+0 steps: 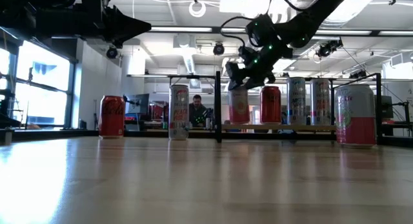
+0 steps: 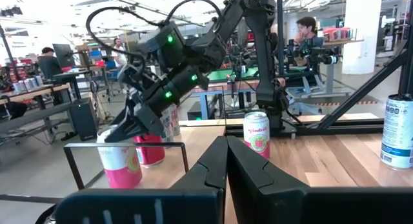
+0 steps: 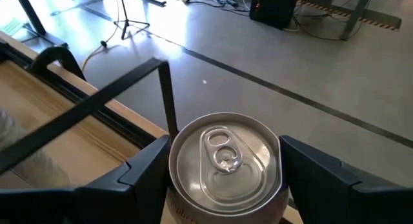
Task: Place canned beverage on shelf
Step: Put the left white and orange soda can on the shelf
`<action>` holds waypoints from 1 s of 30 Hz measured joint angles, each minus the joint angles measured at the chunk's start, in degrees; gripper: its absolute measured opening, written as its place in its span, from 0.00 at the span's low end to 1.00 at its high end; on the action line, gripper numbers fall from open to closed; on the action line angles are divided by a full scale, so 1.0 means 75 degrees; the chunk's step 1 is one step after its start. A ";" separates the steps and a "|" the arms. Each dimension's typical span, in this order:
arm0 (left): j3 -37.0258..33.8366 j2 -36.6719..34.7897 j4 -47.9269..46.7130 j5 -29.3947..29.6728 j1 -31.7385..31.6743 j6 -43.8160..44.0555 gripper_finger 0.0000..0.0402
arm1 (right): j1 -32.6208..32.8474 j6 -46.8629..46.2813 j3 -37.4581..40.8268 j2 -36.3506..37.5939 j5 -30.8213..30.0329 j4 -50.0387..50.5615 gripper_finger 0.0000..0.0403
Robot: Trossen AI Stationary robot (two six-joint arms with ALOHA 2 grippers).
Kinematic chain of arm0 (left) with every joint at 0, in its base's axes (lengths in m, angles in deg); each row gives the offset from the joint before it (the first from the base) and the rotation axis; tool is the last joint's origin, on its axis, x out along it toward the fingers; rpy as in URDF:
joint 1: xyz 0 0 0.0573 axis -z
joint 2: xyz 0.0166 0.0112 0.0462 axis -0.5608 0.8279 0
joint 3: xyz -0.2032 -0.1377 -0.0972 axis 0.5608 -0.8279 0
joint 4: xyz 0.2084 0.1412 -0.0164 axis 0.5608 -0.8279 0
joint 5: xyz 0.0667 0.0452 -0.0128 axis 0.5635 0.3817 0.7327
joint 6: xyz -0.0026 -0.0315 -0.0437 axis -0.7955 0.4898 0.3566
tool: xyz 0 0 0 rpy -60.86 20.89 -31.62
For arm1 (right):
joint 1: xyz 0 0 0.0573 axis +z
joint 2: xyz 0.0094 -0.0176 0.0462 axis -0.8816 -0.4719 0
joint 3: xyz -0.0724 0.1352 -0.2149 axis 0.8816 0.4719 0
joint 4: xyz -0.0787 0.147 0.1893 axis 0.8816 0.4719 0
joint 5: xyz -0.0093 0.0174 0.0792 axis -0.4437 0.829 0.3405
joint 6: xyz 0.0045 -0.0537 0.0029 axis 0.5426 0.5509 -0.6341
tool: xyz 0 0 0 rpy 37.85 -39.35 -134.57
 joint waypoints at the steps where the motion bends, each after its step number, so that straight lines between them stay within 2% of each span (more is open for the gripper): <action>1: 0.0000 0.0000 0.0000 0.0000 0.0004 0.0000 0.00 | 0.0007 0.0007 0.0000 -0.0058 -0.0008 -0.0057 0.61; 30: 0.0000 0.0001 -0.0003 0.0000 0.0004 0.0006 0.00 | 0.0037 -0.0067 -0.0026 -0.0110 -0.0085 0.0154 0.69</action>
